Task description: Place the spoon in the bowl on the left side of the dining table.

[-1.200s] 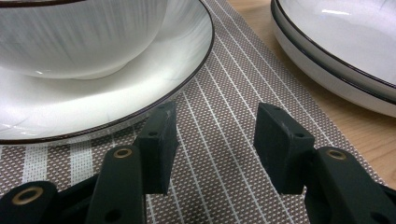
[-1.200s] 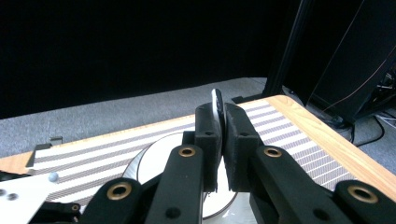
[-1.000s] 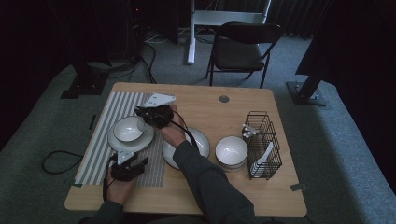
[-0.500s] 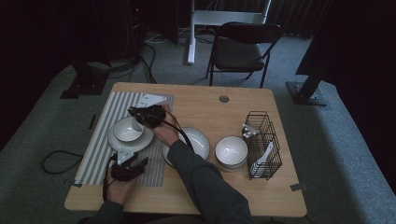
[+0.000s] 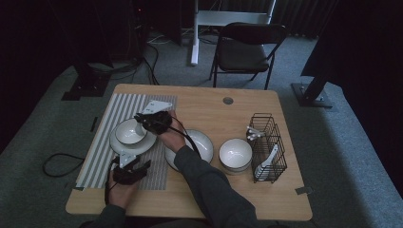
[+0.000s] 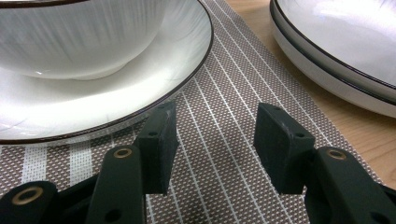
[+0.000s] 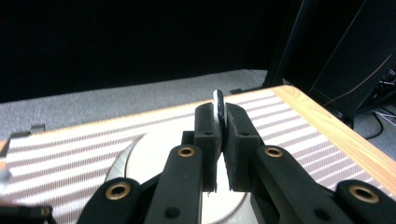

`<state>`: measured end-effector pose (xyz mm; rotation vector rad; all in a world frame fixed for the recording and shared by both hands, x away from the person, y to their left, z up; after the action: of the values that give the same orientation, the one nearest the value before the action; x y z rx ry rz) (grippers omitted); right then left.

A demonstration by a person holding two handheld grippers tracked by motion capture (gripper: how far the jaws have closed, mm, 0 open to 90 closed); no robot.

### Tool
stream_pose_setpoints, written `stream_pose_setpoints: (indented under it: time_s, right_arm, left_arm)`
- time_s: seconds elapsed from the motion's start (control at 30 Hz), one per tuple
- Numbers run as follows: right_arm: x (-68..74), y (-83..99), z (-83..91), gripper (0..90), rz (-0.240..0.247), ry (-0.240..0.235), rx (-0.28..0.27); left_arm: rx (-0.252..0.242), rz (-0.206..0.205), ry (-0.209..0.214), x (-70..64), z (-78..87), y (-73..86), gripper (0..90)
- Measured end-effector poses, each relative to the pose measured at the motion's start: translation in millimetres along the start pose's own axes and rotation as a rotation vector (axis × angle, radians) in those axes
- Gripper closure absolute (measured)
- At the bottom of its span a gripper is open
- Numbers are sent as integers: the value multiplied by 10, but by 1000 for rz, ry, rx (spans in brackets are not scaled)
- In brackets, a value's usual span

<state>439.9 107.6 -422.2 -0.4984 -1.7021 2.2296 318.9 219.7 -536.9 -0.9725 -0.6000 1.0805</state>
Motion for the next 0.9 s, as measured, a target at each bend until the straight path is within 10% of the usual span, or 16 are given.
stream_pose_setpoints:
  time_s: [0.9]
  right_arm:
    - [113,392,166,793,2,-35,69]
  left_arm:
    - [-2,3,-2,-1,1,0,500]
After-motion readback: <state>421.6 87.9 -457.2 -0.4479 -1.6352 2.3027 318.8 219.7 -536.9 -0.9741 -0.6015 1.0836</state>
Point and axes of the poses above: each handheld gripper's, and its own axes: z roughly backward along the jaws, y roughly out of its underside, x roughly to its left, the point moved 3 cm from there along -z, roughly forward along the jaws, and after that the axes turned 8 degrees about -x, right-handed, at the moved point
